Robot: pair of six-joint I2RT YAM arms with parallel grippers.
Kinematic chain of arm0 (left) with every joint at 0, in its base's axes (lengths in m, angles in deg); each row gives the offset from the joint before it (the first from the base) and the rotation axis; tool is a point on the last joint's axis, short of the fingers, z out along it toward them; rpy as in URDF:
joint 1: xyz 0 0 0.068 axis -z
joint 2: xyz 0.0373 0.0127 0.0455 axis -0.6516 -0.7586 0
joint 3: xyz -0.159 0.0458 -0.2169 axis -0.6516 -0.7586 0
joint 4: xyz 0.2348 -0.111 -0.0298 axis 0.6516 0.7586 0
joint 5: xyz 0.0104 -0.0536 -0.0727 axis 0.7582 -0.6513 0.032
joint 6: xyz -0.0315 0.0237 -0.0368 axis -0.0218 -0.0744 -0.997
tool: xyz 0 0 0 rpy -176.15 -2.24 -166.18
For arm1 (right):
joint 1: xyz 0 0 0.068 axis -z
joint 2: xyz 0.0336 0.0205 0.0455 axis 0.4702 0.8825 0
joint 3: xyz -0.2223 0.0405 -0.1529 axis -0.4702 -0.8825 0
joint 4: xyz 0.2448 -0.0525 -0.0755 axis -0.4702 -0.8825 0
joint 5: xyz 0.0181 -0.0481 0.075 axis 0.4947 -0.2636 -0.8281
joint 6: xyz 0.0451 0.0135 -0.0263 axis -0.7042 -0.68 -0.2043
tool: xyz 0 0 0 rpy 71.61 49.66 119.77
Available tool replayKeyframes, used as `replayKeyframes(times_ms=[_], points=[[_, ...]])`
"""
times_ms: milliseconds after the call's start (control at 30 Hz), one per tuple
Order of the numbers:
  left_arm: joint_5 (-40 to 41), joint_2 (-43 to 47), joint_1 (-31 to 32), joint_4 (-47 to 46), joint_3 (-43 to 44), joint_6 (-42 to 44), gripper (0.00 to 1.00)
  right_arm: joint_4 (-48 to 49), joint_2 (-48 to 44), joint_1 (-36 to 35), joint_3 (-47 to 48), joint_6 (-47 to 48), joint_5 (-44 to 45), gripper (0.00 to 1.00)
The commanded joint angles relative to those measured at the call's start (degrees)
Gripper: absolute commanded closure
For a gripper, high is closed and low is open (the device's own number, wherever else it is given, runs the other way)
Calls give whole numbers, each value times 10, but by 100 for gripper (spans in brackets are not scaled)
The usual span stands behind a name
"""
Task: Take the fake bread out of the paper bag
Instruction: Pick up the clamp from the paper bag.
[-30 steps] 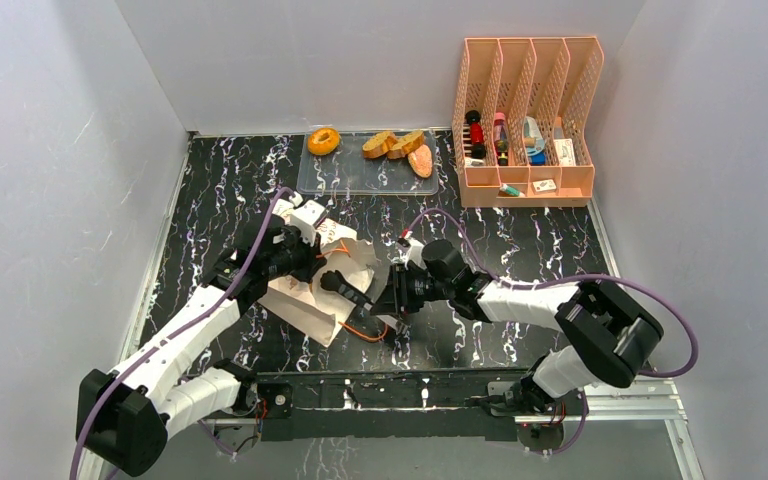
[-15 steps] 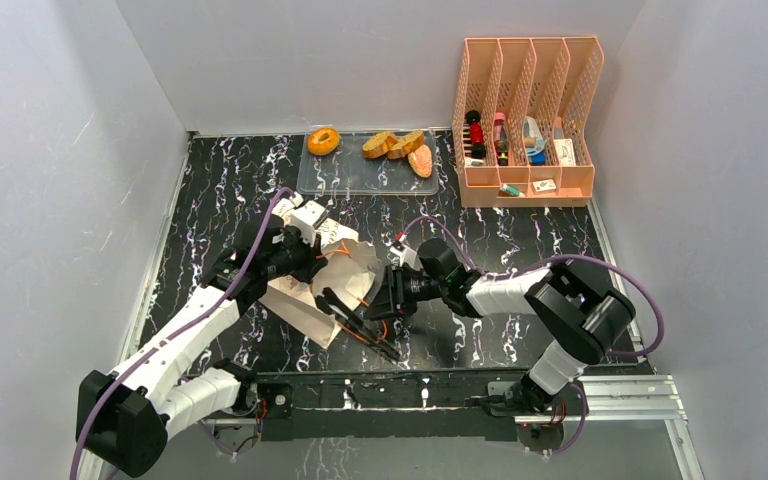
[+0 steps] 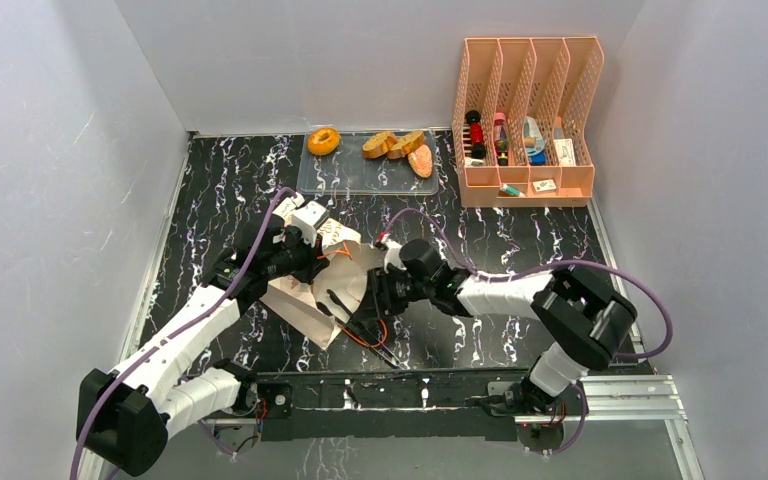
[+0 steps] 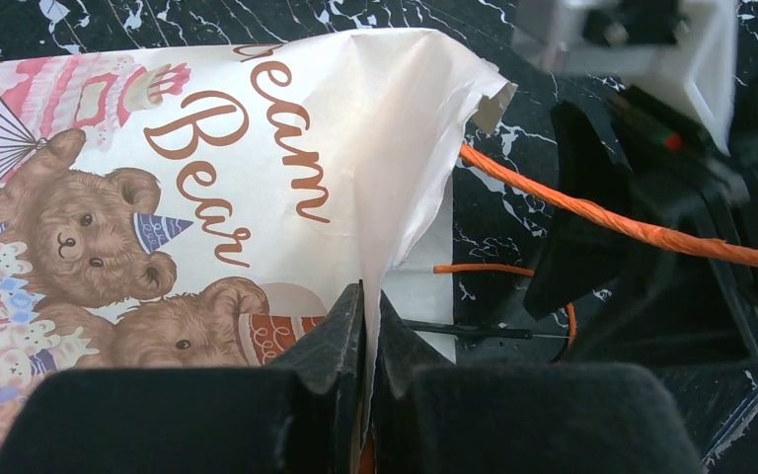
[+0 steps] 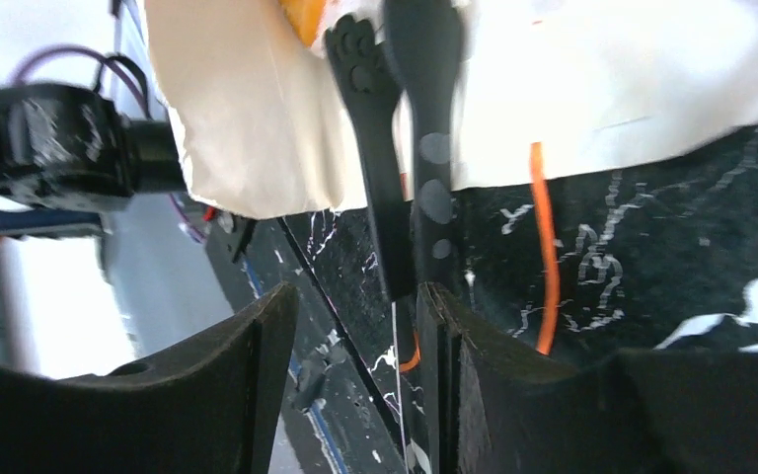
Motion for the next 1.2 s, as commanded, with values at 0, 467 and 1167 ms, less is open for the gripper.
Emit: replayKeyframes(times_ms=[0,467,1167], points=[[-20,0,-3,-6,11,-4,100,-92,-36,-75,42,133,123,53],[-19,7,-3,-1,15,-14,100,-119,-112,-173,30,184,355,50],[-3,33,-3,-6,1,-41,88,-101,23,-193,78,212,457,92]])
